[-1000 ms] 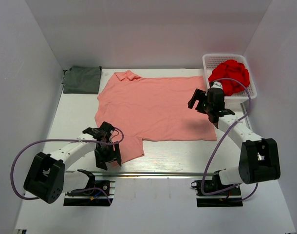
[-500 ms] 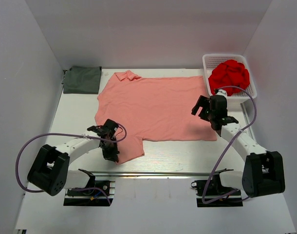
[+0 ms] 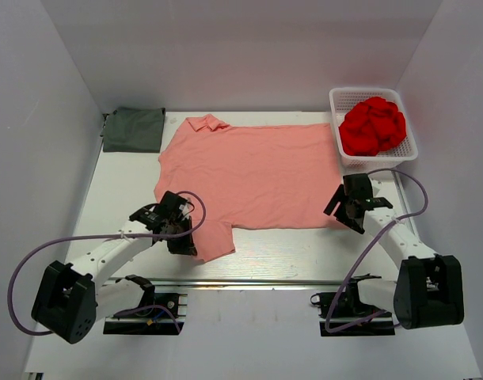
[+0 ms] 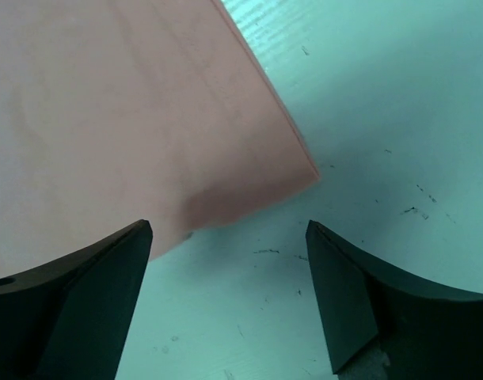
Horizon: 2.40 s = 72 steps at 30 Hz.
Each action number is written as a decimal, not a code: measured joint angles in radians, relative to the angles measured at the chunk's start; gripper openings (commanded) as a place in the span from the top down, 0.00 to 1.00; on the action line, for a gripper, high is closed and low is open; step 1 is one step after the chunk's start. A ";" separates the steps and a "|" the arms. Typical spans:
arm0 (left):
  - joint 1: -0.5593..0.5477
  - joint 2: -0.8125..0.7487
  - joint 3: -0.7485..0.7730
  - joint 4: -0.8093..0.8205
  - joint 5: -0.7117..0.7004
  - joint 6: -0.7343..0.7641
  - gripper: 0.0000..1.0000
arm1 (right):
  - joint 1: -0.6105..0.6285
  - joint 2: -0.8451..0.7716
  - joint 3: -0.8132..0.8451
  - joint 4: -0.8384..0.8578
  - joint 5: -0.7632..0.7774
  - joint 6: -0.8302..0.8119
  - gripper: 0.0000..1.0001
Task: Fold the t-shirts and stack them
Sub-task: Grap the side of the flattened tshirt closest away from the robot with both arms, then fold the flattened tshirt in 1/3 of the way
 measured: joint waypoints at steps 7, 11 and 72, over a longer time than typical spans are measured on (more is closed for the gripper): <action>0.005 -0.007 0.024 0.061 0.086 0.054 1.00 | -0.024 0.091 -0.017 0.028 -0.005 0.025 0.25; 0.009 -0.008 0.064 0.095 0.103 0.068 1.00 | -0.030 0.137 -0.033 0.086 -0.030 0.040 0.32; 0.312 0.717 0.697 0.732 -0.108 0.343 0.85 | -0.034 0.759 0.864 -0.010 -0.039 -0.150 0.55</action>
